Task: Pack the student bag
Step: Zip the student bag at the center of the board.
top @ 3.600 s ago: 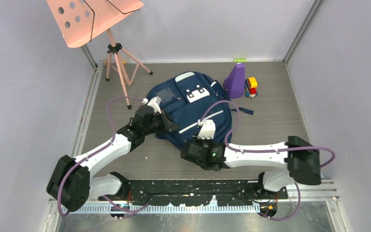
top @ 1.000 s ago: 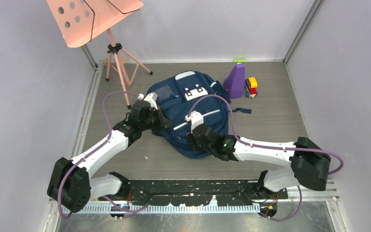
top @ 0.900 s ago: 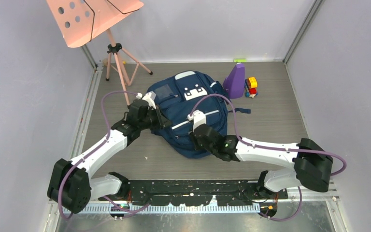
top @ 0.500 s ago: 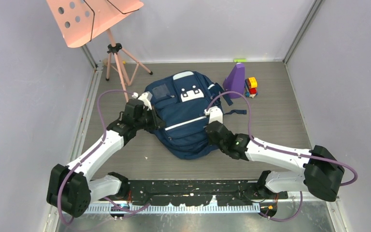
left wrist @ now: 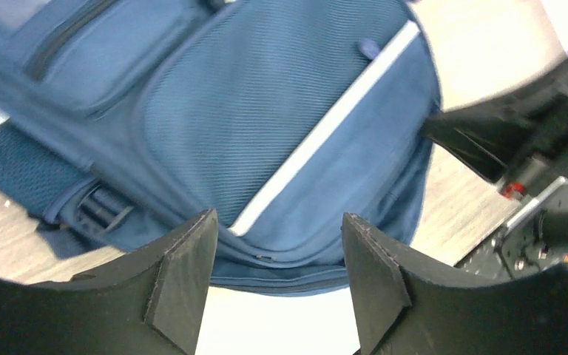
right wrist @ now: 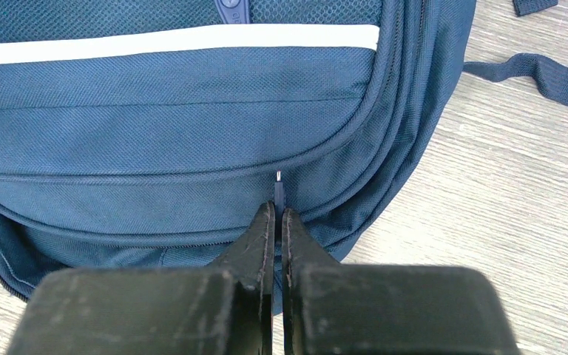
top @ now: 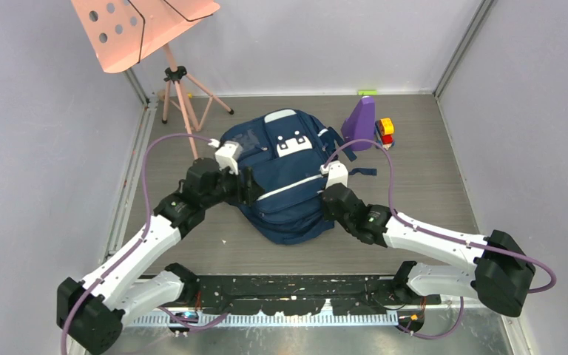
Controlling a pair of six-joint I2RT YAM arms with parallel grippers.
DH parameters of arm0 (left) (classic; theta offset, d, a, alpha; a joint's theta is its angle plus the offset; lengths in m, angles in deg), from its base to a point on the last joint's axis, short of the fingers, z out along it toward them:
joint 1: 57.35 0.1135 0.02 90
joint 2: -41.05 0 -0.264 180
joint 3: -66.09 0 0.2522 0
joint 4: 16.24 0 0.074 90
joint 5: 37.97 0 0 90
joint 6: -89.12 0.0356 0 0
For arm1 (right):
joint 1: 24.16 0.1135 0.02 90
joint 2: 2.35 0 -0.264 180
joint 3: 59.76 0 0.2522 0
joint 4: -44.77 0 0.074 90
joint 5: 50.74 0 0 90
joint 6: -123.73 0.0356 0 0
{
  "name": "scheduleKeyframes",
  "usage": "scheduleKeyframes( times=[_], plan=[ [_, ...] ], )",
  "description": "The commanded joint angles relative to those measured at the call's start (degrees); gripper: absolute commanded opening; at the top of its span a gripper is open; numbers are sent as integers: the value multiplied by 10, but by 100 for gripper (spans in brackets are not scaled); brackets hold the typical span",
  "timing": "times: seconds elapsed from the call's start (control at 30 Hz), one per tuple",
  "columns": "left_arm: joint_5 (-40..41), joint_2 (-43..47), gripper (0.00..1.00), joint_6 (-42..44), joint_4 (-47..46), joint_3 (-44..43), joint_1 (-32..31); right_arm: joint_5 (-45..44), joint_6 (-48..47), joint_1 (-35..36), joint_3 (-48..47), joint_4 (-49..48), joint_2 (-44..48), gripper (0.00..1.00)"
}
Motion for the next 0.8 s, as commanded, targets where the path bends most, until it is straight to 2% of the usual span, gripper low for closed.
scheduleKeyframes(
  times=[0.0,0.07,0.2,0.53,0.63,0.77],
  plan=[
    [81,7,65,128,-35,-34,-107,2,5,-4,4,-10,20,1],
    [94,-13,65,168,-66,-37,-162,5,8,-4,6,-13,23,1],
    [115,-74,65,212,-149,-34,-221,6,13,-4,8,-18,30,1],
    [164,-214,67,279,-309,-40,-284,16,23,-7,9,-36,41,1],
    [181,-238,62,284,-355,-30,-293,18,25,-8,10,-40,40,1],
    [214,-271,46,295,-375,-29,-300,17,26,-10,9,-40,39,1]
  ],
)
